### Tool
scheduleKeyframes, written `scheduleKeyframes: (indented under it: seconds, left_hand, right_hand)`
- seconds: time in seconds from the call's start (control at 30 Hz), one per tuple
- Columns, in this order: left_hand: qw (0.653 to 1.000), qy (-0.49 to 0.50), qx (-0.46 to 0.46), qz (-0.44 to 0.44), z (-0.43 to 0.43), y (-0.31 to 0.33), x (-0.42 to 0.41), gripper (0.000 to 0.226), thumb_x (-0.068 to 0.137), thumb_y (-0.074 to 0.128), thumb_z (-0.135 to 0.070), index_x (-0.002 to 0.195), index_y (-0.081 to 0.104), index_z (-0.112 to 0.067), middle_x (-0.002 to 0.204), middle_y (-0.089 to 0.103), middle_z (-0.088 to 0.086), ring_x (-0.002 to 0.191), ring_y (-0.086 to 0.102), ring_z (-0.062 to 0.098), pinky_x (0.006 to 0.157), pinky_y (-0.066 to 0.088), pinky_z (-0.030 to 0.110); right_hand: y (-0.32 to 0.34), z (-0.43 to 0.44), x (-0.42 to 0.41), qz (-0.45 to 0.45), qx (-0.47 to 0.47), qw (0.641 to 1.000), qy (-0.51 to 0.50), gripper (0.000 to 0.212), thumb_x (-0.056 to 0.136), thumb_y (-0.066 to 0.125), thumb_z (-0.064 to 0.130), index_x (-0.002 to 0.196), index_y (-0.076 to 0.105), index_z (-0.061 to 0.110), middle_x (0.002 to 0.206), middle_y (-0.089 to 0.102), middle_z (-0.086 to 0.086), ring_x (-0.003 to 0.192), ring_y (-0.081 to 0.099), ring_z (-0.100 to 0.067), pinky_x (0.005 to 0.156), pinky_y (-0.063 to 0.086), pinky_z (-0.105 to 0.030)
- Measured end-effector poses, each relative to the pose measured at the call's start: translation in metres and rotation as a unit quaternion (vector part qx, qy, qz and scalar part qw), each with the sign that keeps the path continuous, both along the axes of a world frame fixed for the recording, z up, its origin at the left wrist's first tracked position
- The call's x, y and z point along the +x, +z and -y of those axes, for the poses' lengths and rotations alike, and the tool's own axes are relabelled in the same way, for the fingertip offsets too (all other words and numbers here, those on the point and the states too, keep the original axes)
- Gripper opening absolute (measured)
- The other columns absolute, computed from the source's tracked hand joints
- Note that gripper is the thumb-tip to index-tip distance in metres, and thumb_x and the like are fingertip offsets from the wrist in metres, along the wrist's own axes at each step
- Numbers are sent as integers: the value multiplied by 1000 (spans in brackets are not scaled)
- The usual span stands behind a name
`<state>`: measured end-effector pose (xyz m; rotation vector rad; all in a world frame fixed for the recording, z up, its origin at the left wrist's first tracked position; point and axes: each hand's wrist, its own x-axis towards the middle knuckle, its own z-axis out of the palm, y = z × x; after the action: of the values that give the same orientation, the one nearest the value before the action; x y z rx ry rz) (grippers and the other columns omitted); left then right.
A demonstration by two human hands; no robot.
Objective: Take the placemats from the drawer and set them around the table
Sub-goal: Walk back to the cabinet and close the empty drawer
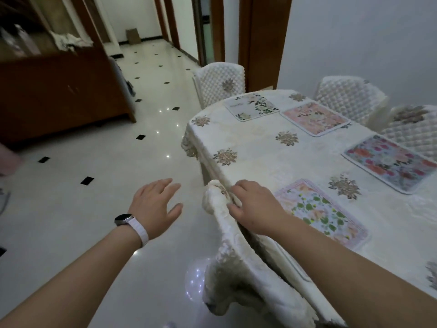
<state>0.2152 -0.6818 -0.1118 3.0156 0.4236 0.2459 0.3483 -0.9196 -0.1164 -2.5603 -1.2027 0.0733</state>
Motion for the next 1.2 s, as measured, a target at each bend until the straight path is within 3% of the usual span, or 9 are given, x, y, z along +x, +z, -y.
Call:
scheduleKeyframes:
  seconds: [0.23, 0.5, 0.67, 0.93, 1.2]
  left_hand:
    - [998, 41, -32, 20, -66, -6, -46, 65, 79, 36, -56, 129, 59, -21, 137, 55, 9, 124, 51, 29, 104, 35, 47]
    - [992, 104, -47, 46, -208, -12, -137, 63, 80, 40, -52, 128, 61, -17, 134, 57, 12, 121, 54, 31, 101, 39, 47]
    - [984, 165, -51, 42, -283, -20, -206, 60, 82, 47, -49, 133, 56, -20, 141, 52, 8, 128, 48, 28, 106, 33, 46]
    - [958, 277, -61, 41, -361, -37, -309, 58, 82, 49, -47, 132, 57, -18, 138, 54, 10, 125, 50, 29, 103, 38, 45]
    - [927, 368, -70, 20, -422, -59, -352, 56, 84, 50, -47, 133, 56, -20, 139, 53, 8, 125, 50, 28, 103, 36, 43]
  right_hand:
    - [11, -81, -24, 30, -13, 999, 43, 50, 92, 49, 45, 135, 53, 20, 134, 52, 0, 124, 44, -21, 100, 39, -36]
    - [18, -251, -91, 45, -9, 993, 107, 50, 93, 49, 47, 136, 52, 22, 139, 50, 1, 129, 40, -20, 104, 34, -34]
    - [16, -348, -143, 32, -16, 986, 160, 50, 95, 48, 46, 138, 49, 23, 140, 47, 2, 133, 36, -19, 107, 34, -37]
    - [7, -475, -204, 38, -40, 960, 274, 50, 94, 48, 47, 138, 50, 22, 140, 48, 2, 132, 39, -20, 106, 36, -37]
    - [-17, -595, -220, 18, -51, 929, 366, 49, 94, 48, 45, 137, 51, 21, 140, 48, 1, 130, 41, -21, 104, 38, -38]
